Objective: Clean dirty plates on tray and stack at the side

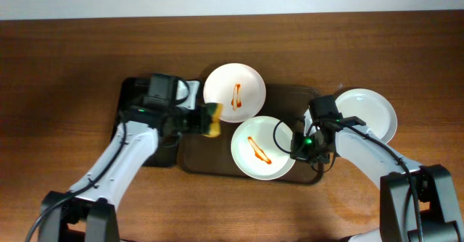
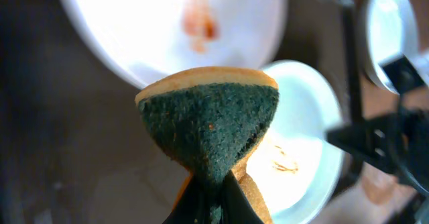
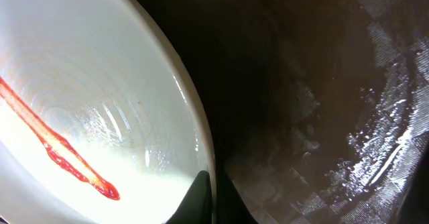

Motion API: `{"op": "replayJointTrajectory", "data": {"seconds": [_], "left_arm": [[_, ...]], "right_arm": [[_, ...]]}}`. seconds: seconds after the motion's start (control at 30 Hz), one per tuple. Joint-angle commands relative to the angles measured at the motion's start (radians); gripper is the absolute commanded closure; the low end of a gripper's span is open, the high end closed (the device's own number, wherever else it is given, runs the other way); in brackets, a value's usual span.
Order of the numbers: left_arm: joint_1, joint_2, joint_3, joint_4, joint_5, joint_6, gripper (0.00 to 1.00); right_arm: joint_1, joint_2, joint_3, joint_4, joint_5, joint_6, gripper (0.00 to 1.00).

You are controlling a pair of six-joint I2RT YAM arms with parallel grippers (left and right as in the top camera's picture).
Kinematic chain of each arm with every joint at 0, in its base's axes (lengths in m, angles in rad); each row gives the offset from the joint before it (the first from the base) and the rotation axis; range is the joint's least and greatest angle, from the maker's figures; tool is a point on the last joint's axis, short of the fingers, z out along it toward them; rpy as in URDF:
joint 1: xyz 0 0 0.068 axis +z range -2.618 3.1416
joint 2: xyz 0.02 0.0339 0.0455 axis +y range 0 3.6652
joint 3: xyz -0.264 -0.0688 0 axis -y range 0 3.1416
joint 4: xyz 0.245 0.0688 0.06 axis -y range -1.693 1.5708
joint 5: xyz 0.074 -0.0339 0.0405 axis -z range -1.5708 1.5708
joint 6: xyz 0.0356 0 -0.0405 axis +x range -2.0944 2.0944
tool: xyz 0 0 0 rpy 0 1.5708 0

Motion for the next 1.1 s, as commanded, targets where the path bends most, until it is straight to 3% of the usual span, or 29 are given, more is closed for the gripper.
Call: {"op": "replayJointTrajectory", "data": {"seconds": [0.0,0.13,0.27,0.6,0.83,1.07], "left_arm": [[-0.116,0.036,0.002,0.033,0.040,-0.064,1.00],[-0.246,0.131,0.002,0.130,0.055,-0.229,1.00],[-0.329,0.211,0.002,0.262,0.181,-0.285,1.00],[-0.447,0.321,0.002,0.370,0.190,-0.443,1.00],[-0.457,0.336,0.002,0.356,-0.026,-0.443,1.00],[-0.412,0.335,0.002,0.227,-0.280,-0.419,1.00]], "right_arm": [[0.010,0.001,-0.012,-0.003,0.016,-0.003,0.96],[0.010,0.001,-0.012,-0.004,0.016,-0.003,0.96],[0.010,0.001,-0.012,-0.004,0.016,-0.003,0.96],[0.010,0.001,-0.012,-0.004,0.016,-0.003,0.96],[0.010,0.001,-0.012,-0.005,0.016,-0.003,0.96],[0.010,0.001,-0.012,-0.005,0.016,-0.003,0.96]]}}
